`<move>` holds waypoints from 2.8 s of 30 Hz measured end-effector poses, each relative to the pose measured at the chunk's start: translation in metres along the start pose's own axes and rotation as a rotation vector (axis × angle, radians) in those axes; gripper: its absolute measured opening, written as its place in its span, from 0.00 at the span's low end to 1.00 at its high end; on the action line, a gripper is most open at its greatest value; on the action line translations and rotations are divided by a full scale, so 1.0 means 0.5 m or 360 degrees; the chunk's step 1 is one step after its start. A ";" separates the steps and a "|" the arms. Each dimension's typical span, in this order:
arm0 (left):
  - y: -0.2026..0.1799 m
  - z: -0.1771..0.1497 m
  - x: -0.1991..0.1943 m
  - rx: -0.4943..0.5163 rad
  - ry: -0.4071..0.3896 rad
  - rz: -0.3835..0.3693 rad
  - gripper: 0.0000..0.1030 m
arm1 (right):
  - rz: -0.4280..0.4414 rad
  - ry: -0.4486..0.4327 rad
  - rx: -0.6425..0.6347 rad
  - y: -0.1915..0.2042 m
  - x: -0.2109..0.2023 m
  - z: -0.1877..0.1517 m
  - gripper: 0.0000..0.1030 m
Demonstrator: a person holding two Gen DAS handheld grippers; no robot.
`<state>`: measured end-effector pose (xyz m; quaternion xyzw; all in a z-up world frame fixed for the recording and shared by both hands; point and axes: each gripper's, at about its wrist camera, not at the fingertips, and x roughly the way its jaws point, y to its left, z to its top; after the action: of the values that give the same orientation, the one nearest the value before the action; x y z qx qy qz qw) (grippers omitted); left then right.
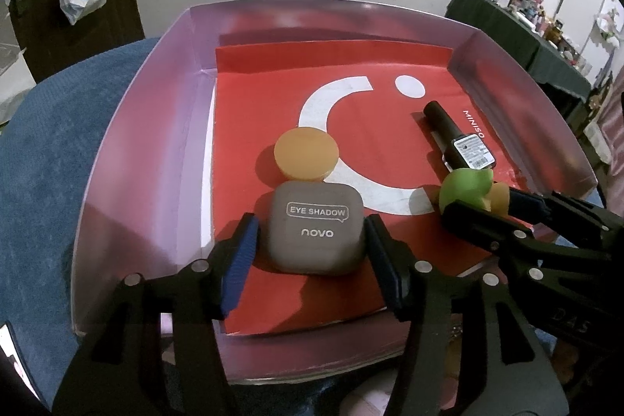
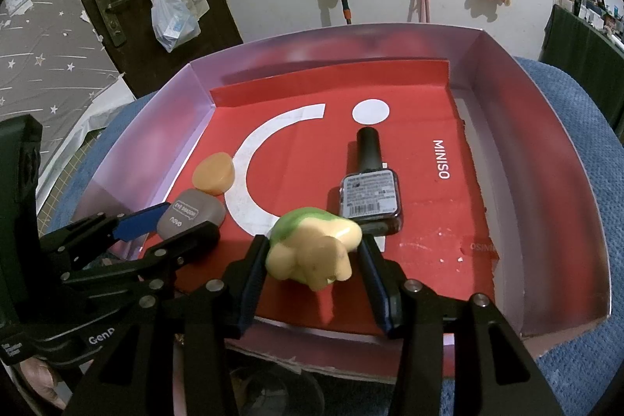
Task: Organize rigid objects
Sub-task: 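Open left gripper to set the eye shadow case down while right gripper releases the turtle, then withdraw both grippers from the box back over the remaining items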
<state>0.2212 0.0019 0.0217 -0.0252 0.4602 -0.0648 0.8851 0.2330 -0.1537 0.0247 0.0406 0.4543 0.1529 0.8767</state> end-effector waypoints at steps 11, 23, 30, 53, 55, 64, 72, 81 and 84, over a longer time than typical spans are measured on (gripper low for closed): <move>-0.009 -0.006 -0.016 0.0011 -0.0019 -0.0016 0.64 | 0.0004 -0.0054 -0.0002 0.001 -0.021 -0.002 0.49; -0.020 -0.018 -0.046 0.0011 -0.0064 -0.0003 0.76 | 0.0043 -0.0130 0.0019 0.002 -0.069 -0.016 0.57; -0.022 -0.028 -0.076 0.0008 -0.0124 0.0052 0.95 | 0.0082 -0.0193 0.0036 0.002 -0.110 -0.023 0.64; -0.017 -0.070 -0.151 -0.0070 -0.0204 -0.0007 1.00 | 0.0243 -0.0378 0.0072 0.004 -0.213 -0.077 1.00; -0.021 -0.075 -0.158 -0.0067 -0.0218 -0.0011 1.00 | 0.0259 -0.0392 0.0083 0.002 -0.221 -0.084 1.00; -0.028 -0.105 -0.188 -0.0077 -0.0245 -0.0025 1.00 | 0.0243 -0.0446 0.0051 0.019 -0.250 -0.123 1.00; -0.031 -0.137 -0.213 -0.0110 -0.0269 -0.0034 1.00 | 0.0258 -0.0449 0.0089 0.017 -0.260 -0.158 1.00; -0.035 -0.170 -0.231 -0.0136 -0.0294 -0.0023 1.00 | 0.0276 -0.0443 0.0143 0.010 -0.272 -0.194 1.00; -0.032 -0.180 -0.233 -0.0152 -0.0292 -0.0032 1.00 | 0.0283 -0.0444 0.0146 0.011 -0.276 -0.203 1.00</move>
<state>0.0799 0.0035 0.0660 -0.0779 0.3795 -0.0490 0.9206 0.0748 -0.1972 0.0747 0.1414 0.3293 0.2018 0.9115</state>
